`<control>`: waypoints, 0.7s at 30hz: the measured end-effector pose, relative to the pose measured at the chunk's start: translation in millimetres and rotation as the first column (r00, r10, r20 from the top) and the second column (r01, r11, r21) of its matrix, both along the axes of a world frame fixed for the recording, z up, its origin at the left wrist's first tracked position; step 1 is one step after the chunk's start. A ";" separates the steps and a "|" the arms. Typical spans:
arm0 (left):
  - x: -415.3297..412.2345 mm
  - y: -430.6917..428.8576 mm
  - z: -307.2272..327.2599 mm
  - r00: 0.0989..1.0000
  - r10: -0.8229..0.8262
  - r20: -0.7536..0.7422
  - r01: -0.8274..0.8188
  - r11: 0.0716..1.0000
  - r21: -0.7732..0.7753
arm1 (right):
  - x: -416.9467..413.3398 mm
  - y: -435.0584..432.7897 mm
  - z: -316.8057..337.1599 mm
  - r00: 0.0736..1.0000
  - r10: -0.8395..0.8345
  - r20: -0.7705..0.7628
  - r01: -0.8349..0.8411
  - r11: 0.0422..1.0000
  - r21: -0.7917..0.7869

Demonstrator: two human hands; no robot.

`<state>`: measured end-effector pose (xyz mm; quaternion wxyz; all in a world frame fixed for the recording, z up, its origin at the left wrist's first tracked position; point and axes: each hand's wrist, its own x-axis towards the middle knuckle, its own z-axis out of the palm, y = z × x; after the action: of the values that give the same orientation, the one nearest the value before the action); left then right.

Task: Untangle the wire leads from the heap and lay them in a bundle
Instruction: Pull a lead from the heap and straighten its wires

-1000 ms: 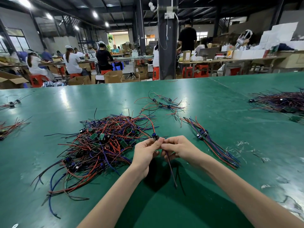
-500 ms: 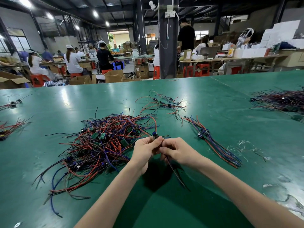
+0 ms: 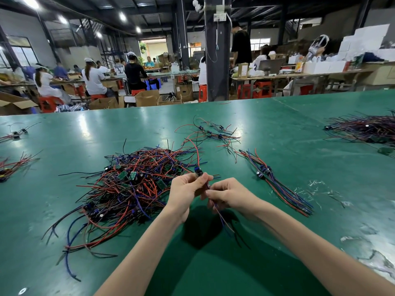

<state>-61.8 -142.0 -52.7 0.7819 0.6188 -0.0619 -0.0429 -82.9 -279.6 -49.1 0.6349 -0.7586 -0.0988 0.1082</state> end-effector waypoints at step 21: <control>2.6 7.6 6.2 0.998 -0.048 -0.041 0.043 0.993 -0.112 | -4.1 5.6 -0.8 0.968 0.027 0.250 0.010 0.989 -0.147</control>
<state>-59.2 -134.4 -46.5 0.8151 0.5718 -0.0610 -0.0707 -86.9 -274.0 -49.9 0.5591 -0.8105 -0.1734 0.0211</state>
